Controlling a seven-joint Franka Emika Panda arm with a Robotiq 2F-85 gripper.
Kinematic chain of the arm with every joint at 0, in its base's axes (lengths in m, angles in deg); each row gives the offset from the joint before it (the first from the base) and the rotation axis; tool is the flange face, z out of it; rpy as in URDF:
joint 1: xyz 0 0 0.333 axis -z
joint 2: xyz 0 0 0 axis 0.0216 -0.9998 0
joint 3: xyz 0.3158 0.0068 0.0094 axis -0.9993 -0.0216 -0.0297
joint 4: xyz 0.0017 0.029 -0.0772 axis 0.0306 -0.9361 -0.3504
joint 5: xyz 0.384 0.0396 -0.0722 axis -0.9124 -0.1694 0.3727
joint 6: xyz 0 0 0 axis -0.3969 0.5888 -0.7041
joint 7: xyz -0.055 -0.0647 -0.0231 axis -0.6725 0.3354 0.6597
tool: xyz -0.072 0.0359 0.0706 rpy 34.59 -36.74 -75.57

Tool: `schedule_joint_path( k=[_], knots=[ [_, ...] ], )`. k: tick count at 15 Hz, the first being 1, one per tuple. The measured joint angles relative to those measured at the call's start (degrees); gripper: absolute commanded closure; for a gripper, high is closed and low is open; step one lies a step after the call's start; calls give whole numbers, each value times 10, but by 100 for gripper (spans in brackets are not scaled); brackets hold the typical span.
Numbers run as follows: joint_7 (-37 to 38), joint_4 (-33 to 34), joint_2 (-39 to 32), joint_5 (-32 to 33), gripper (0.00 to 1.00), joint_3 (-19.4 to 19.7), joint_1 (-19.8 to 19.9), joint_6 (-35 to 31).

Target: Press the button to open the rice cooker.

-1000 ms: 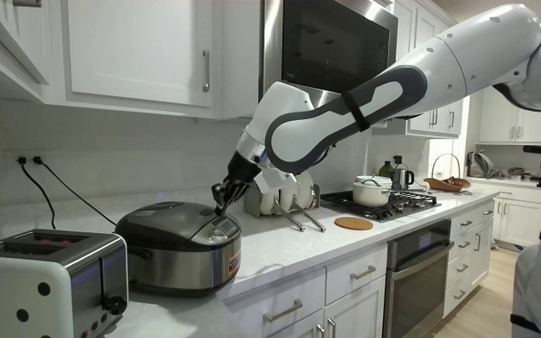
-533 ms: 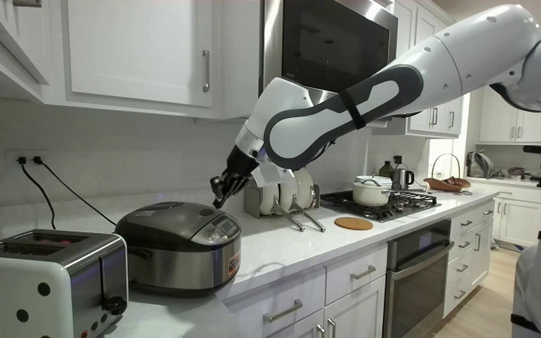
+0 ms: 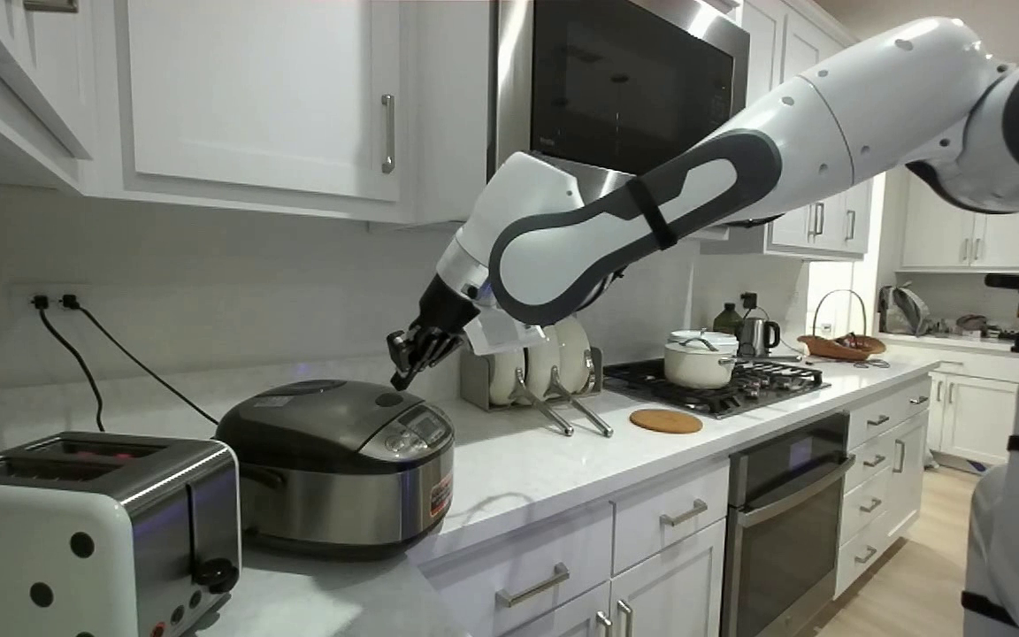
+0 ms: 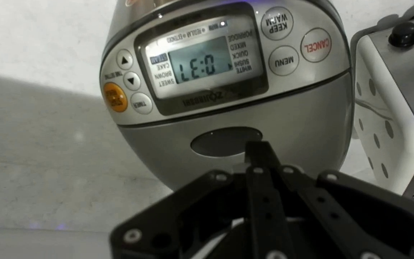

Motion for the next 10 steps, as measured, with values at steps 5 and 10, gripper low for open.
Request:
schedule_joint_path(
  k=[5,10],
  knots=[
    [0,2,-20,0,100,0,0,-35],
    [0,2,-36,3,100,2,2,-68]
  ],
)
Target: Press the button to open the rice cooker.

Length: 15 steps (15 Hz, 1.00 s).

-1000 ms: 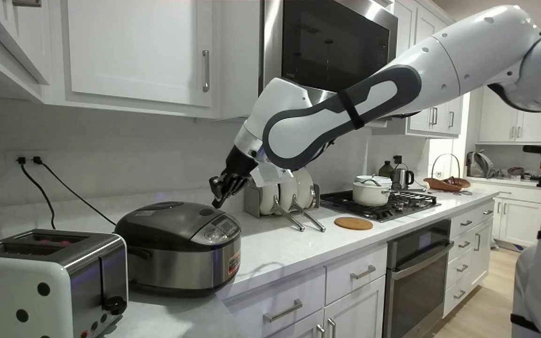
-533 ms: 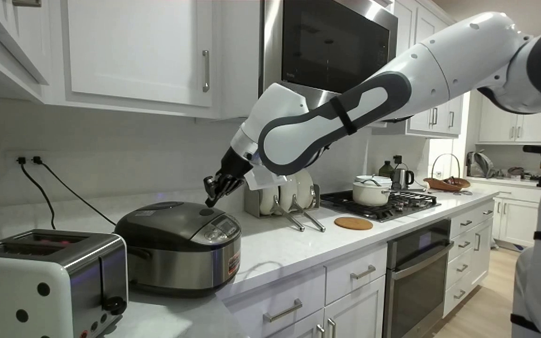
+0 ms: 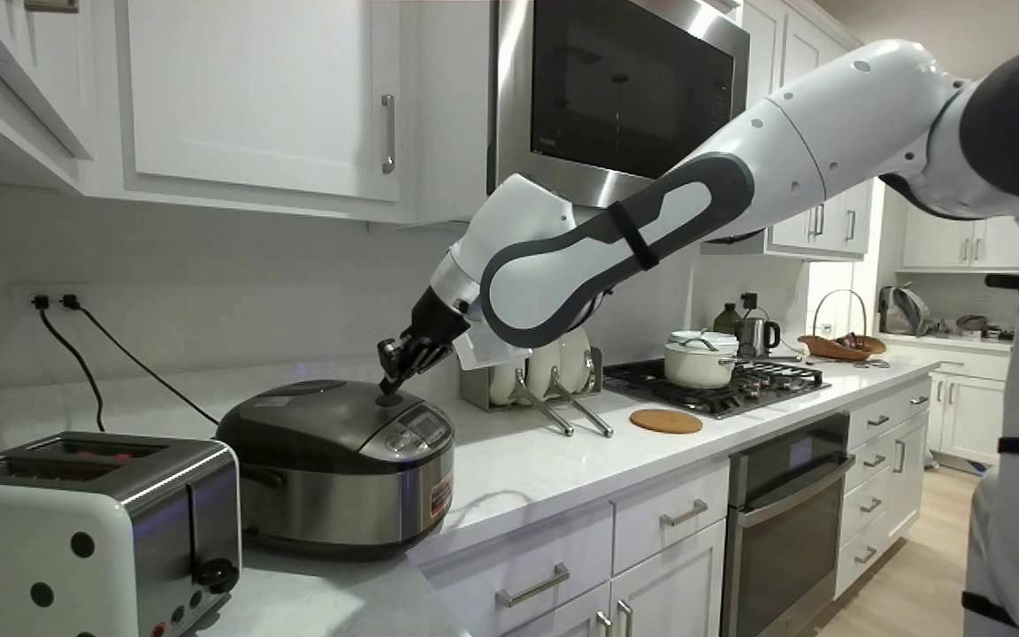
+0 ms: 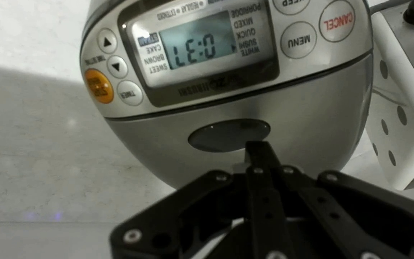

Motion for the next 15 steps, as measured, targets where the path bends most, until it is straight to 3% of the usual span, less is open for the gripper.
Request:
schedule_joint_path(
  k=[15],
  knots=[
    [1,2,-30,48,100,11,14,-51]
  ],
)
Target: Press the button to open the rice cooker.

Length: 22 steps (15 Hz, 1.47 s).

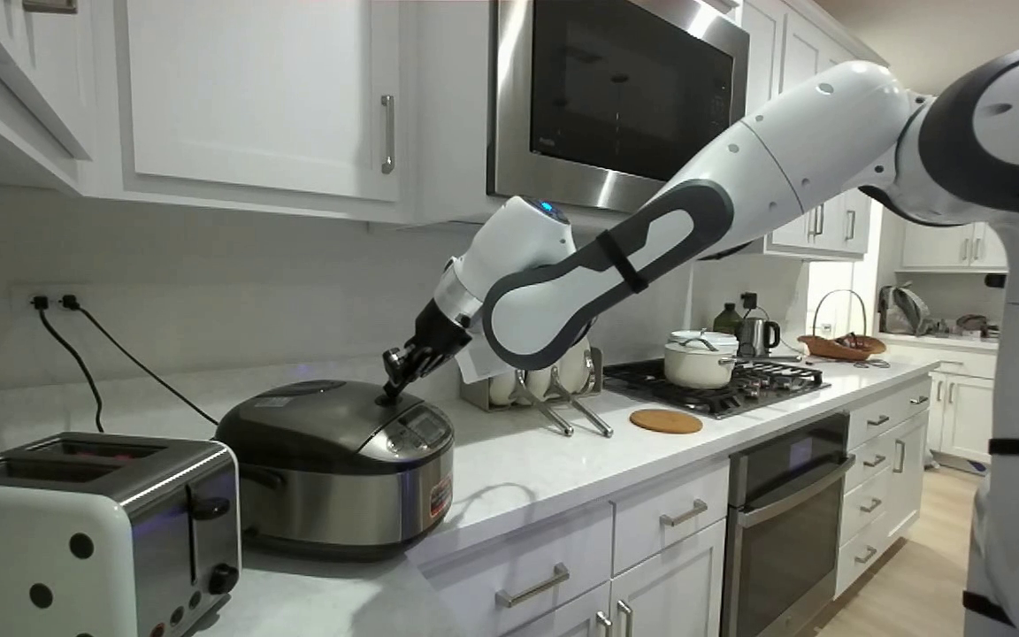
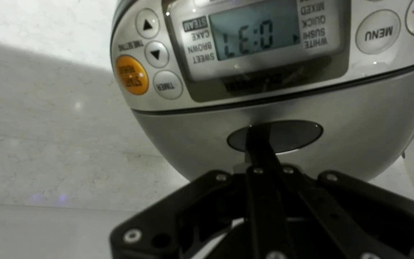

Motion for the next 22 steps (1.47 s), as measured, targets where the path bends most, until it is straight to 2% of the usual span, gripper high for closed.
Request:
schedule_joint_path(
  k=[22],
  knots=[
    [5,16,-17,3,100,2,0,-1]
  ],
)
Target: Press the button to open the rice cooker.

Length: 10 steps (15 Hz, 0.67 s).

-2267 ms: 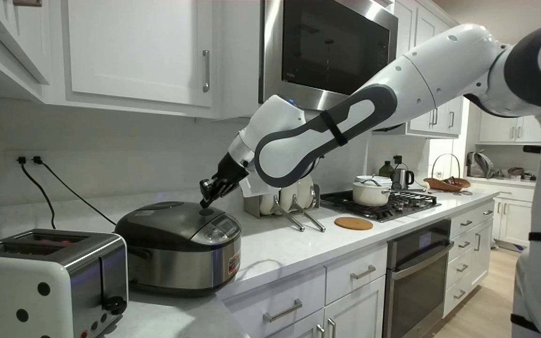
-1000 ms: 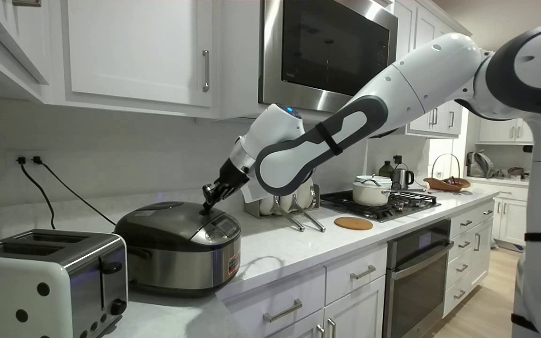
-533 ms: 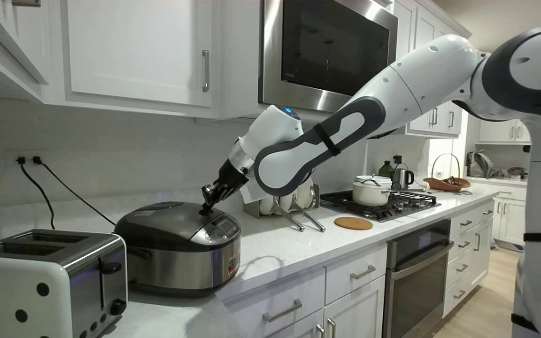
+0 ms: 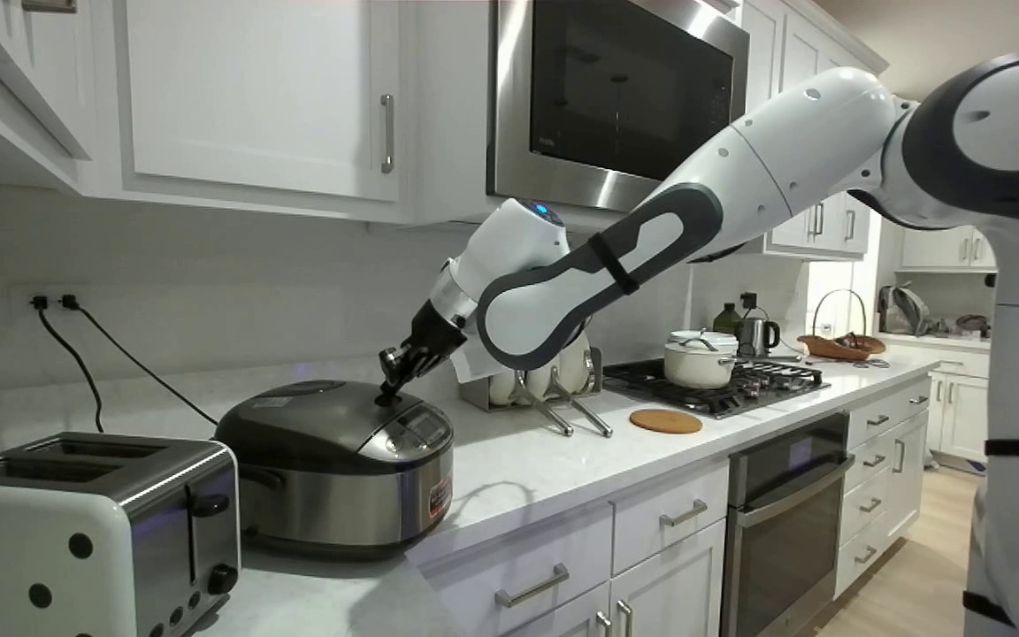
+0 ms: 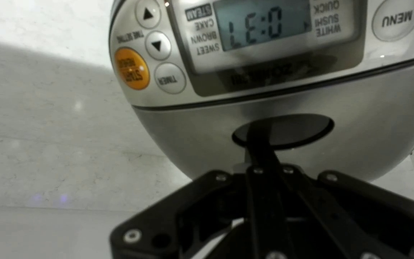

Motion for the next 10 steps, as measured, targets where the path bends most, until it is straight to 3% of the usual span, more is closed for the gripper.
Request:
schedule_joint_path(
  k=[10],
  knots=[
    [99,5,-4,109,100,5,0,0]
  ],
)
